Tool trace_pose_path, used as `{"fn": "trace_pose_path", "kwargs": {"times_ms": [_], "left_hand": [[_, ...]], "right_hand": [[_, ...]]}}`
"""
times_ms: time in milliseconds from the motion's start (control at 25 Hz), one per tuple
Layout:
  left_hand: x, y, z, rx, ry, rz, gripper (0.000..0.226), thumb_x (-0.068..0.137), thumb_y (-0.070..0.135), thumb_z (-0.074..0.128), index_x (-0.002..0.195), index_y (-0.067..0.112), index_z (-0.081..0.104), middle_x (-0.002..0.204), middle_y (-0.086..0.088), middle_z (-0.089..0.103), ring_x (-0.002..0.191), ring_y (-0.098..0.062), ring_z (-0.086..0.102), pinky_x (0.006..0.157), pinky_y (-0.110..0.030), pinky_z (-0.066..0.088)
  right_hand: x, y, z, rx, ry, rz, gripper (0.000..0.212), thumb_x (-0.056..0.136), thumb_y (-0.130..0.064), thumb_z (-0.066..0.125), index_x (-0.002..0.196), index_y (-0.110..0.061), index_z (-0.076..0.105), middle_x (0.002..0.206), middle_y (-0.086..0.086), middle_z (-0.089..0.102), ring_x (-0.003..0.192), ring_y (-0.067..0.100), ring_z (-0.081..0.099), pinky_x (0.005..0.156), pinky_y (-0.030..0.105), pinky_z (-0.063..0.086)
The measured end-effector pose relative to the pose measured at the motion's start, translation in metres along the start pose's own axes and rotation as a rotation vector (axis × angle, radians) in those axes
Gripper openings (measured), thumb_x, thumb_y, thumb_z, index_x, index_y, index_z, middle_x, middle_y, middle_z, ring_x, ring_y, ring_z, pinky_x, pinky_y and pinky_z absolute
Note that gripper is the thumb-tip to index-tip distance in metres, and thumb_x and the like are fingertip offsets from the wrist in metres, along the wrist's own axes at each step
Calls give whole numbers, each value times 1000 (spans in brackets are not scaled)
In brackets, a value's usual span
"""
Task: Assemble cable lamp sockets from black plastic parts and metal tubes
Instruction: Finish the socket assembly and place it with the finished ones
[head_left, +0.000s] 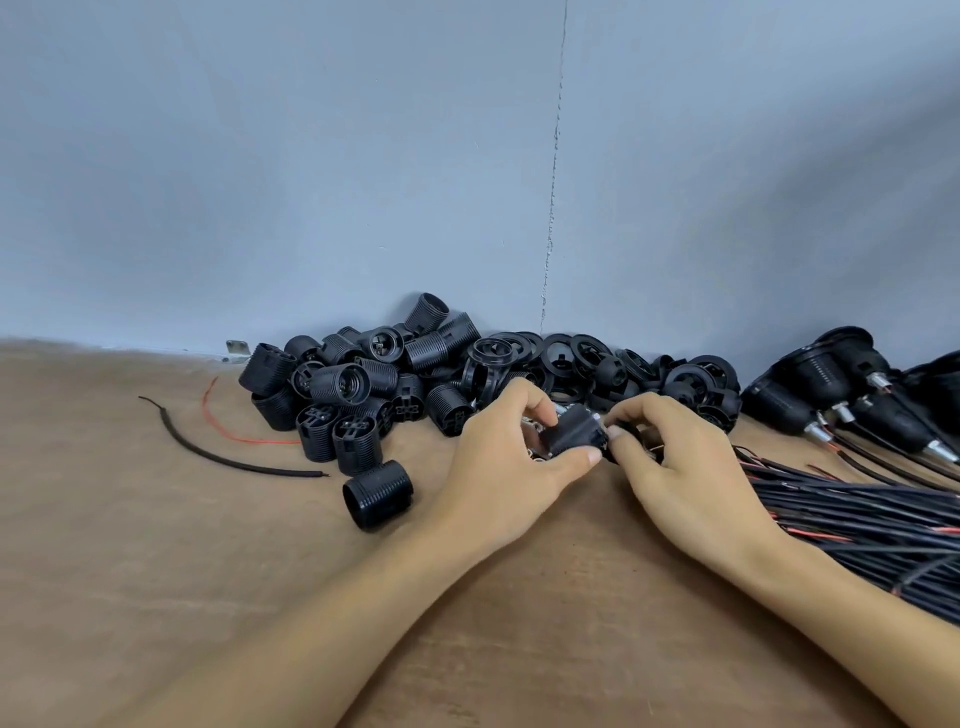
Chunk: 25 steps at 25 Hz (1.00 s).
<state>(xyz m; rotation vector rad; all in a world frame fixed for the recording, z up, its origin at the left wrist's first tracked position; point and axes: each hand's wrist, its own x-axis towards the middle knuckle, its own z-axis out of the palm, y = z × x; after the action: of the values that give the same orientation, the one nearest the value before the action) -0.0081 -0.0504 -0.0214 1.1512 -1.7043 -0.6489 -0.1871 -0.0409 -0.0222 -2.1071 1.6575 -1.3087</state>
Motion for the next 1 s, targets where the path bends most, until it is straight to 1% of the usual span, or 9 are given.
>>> {"fn": "trace_pose_path", "kwargs": {"times_ms": [200, 360, 440, 520, 640, 680, 760, 880, 1000], "left_hand": [[-18, -6, -3, 215, -72, 58, 47, 74, 37, 85, 87, 36, 41, 85, 10, 62, 79, -6, 58, 71, -24, 47], [-25, -7, -15, 262, -132, 97, 42, 77, 38, 82, 86, 34, 41, 84, 11, 58, 78, -8, 55, 69, -27, 46], [-28, -6, -20, 375, -139, 174, 35, 82, 38, 76, 85, 32, 42, 85, 13, 54, 81, -8, 48, 69, -29, 41], [-33, -1, -24, 469, -148, 286, 30, 86, 35, 72, 88, 28, 43, 89, 15, 51, 86, -8, 41, 74, -30, 38], [-37, 5, -27, 772, -49, 484, 25, 82, 40, 72, 93, 22, 58, 92, 9, 63, 94, -18, 52, 82, -37, 39], [-39, 8, -28, 881, 8, 464, 28, 79, 44, 72, 95, 23, 62, 94, 8, 65, 97, -21, 56, 85, -40, 38], [-43, 11, -30, 1035, 42, 280, 34, 77, 43, 71, 105, 25, 60, 104, 4, 64, 106, -26, 55, 90, -46, 36], [-46, 9, -31, 1071, -33, 26, 39, 83, 25, 52, 121, 28, 42, 122, 3, 49, 119, -27, 42, 92, -46, 32], [-40, 11, -31, 1030, -44, -12, 33, 84, 14, 47, 109, 29, 32, 121, 2, 42, 115, -25, 38, 86, -41, 32]], "right_hand": [[-3, -5, 1, 21, -1, -43, 8, 95, -20, 60, 97, -27, 64, 98, -13, 63, 92, 0, 57, 75, 8, 38], [-9, -12, 2, 11, -70, -196, 13, 97, -39, 58, 103, -30, 64, 103, -16, 59, 99, -2, 55, 81, 6, 36], [-12, -14, 4, -11, -163, -250, 23, 95, -52, 57, 106, -33, 64, 103, -18, 56, 101, -2, 55, 84, 7, 36], [-14, -16, 5, -11, -217, -266, 30, 92, -60, 53, 106, -36, 66, 101, -19, 56, 101, 0, 57, 84, 10, 39], [-13, -15, 6, -27, -198, -265, 38, 90, -63, 47, 104, -34, 67, 96, -19, 58, 97, 1, 57, 80, 11, 39], [-13, -14, 7, -34, -191, -263, 38, 90, -63, 47, 103, -33, 67, 96, -20, 57, 96, 0, 57, 79, 10, 39], [-12, -12, 7, -41, -175, -250, 38, 90, -64, 47, 102, -34, 67, 95, -21, 57, 95, -3, 56, 78, 7, 37], [-10, -9, 7, -42, -151, -215, 41, 89, -67, 46, 99, -34, 67, 94, -19, 60, 95, -2, 56, 77, 7, 37], [-10, -7, 7, -37, -146, -214, 43, 91, -70, 44, 99, -34, 67, 94, -18, 60, 95, 0, 57, 77, 8, 38]]}}
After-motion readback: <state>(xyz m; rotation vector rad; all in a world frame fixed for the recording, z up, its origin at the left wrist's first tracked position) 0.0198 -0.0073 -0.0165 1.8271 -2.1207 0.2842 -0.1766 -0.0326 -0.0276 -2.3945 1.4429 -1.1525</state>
